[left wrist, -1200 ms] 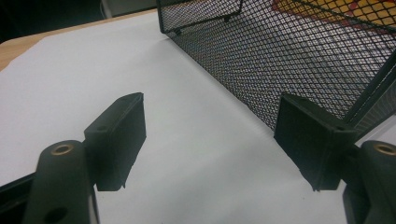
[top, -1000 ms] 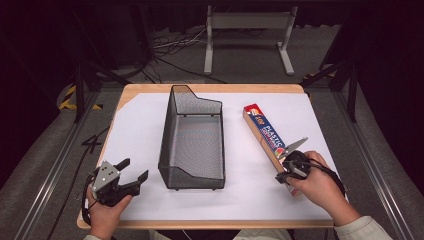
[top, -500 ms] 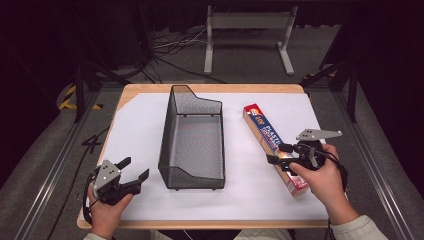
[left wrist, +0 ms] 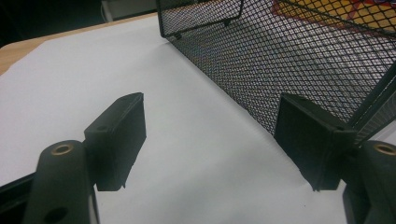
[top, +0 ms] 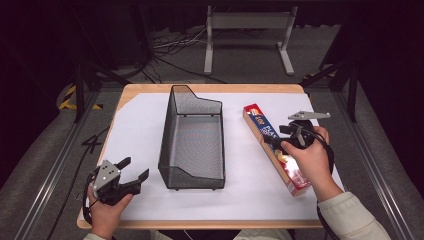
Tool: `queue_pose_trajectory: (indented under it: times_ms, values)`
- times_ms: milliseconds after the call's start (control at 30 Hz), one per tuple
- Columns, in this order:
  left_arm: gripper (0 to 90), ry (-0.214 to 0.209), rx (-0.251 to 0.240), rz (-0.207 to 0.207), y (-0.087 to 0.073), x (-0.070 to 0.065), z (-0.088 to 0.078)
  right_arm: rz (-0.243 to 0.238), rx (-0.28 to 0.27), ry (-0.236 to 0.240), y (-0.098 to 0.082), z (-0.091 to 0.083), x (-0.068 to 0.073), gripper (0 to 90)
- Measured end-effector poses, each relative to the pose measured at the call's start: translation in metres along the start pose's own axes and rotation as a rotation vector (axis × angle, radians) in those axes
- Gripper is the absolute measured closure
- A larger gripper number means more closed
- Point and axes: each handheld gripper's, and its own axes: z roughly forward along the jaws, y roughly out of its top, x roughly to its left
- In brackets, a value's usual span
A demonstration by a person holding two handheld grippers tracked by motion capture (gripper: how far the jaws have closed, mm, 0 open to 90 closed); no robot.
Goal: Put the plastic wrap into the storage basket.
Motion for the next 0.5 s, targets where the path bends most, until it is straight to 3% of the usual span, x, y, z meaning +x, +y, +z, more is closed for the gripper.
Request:
queue_pose_trajectory:
  times_ms: [267,400,500]
  values:
    - [25.7,0.002,-0.001,0.002,0.0,0.0,-0.001,-0.02,0.031,-0.067,0.01,0.028,-0.013,24.1]
    - [25.7,0.0,-0.002,-0.002,0.0,0.0,-0.001,0.002,0.063,-0.068,0.011,0.041,-0.02,22.7]
    - [25.7,0.001,0.0,0.001,0.0,0.0,-0.001,-0.02,0.097,-0.08,0.009,0.053,-0.023,23.1]
